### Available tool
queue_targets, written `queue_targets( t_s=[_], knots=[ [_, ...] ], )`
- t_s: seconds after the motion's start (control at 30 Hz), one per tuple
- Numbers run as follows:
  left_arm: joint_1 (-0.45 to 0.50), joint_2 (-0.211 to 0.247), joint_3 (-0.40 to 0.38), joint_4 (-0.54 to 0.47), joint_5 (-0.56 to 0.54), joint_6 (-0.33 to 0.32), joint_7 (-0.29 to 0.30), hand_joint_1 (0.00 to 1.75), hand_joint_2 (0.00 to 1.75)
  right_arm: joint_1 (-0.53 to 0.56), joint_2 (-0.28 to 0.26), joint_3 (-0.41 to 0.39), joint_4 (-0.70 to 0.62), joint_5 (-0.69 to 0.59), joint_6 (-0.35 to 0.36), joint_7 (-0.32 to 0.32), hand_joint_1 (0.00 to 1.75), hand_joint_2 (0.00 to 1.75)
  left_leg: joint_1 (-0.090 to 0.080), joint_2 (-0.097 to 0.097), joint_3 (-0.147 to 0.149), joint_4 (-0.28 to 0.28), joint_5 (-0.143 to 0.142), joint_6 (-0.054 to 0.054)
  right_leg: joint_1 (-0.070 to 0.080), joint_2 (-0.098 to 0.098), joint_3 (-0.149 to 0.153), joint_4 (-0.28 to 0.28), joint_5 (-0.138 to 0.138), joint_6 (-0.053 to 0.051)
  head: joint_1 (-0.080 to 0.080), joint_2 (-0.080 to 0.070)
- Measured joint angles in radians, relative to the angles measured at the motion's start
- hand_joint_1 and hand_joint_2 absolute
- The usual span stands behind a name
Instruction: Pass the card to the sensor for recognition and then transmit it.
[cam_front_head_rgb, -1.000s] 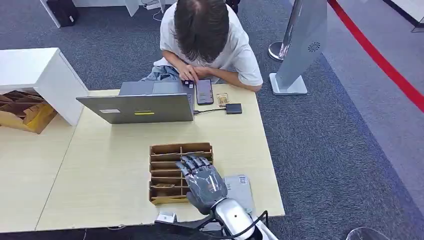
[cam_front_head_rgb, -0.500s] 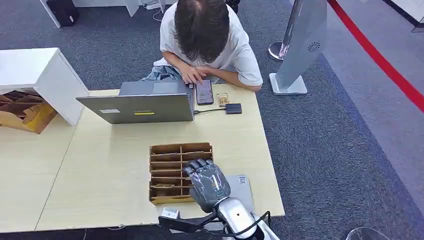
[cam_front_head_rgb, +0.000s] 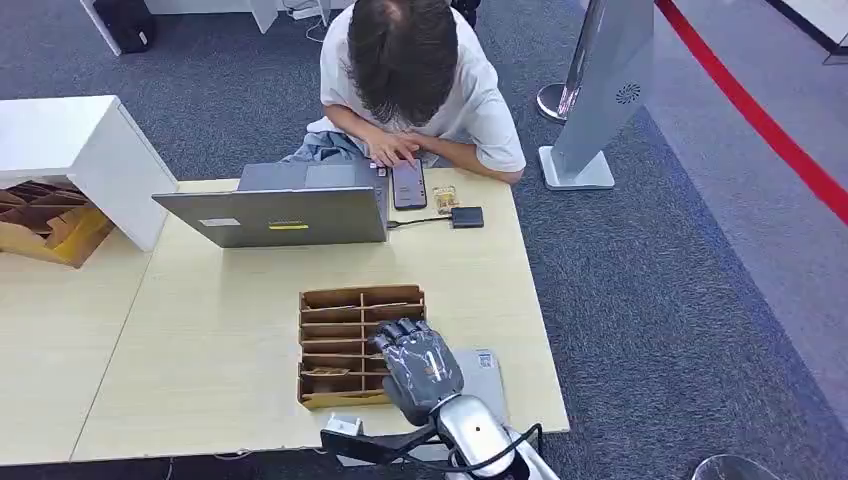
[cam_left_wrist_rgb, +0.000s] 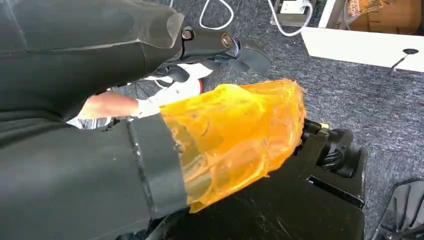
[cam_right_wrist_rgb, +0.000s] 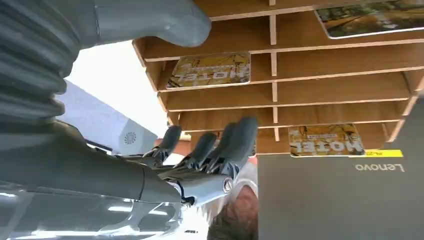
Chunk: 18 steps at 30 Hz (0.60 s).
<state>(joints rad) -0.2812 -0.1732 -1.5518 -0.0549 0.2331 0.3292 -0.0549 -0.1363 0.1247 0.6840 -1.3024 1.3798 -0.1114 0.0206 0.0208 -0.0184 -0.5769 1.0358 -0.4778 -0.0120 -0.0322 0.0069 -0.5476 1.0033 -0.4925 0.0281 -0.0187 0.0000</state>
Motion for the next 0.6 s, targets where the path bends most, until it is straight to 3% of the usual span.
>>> queue_targets(
  t_s=[0.6],
  knots=[
    [0.000,0.000,0.000,0.000,-0.005,-0.005,0.000,0.00,0.00,0.004,0.014,-0.038,0.058,0.010,-0.002,0.005,0.66,1.75,0.000,0.000,0.000,0.000,0.000,0.000,0.000,0.000,0.000,0.000,0.000,0.000,0.000,0.000]
  ],
)
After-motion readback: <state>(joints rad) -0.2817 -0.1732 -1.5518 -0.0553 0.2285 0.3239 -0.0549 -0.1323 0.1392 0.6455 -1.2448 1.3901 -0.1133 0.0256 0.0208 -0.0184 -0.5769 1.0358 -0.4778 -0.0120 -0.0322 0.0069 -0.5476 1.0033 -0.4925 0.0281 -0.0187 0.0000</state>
